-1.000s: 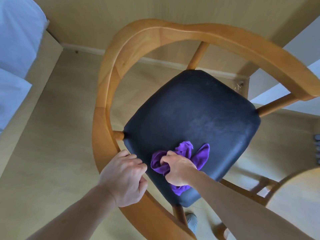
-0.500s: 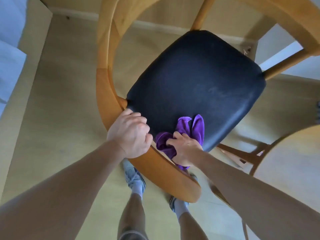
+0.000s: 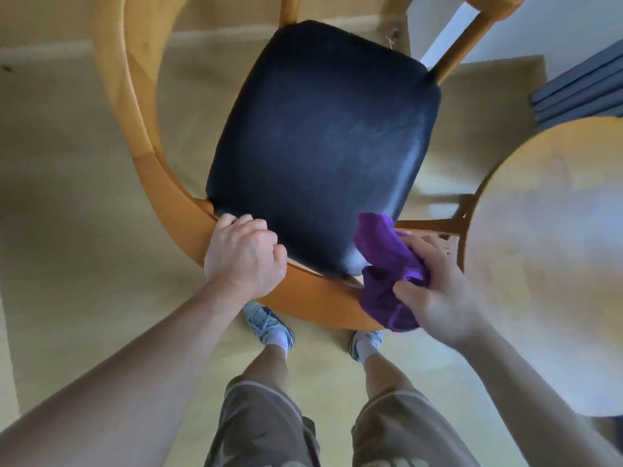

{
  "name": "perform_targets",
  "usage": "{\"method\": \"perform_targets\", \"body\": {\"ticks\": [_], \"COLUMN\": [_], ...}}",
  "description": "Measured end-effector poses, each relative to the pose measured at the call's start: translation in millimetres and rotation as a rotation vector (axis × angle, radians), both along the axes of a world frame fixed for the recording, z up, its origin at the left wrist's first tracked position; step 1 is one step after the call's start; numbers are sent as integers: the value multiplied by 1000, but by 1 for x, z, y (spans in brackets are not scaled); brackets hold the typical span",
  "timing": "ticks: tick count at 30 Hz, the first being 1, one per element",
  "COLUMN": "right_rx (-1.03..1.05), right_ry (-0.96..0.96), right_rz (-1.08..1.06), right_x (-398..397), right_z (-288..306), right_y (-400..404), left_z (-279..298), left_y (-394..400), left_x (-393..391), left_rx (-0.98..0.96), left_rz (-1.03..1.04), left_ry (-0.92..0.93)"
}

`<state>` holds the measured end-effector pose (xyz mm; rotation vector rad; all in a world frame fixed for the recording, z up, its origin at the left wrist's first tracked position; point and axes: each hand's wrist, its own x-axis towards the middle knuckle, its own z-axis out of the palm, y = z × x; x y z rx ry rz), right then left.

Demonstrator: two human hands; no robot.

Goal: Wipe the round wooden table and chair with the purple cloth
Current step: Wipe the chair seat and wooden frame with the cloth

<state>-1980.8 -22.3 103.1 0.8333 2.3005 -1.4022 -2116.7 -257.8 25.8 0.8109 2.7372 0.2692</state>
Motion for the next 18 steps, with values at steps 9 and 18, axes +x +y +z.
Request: {"method": "perform_targets", "body": {"ticks": [9,18], "right_rx": [481,605], "right_ry": [-419,-272], "right_rz": [344,111], "right_x": [50,54], "right_z": [29,-17], "right_y": [-112,-124], "left_z": [-2,5], "left_y": [-1,-2], "left_x": [-1,-2], "left_rx": [-87,-122], "left_rz": [-74,-102], "left_ry": [-36,-63]}}
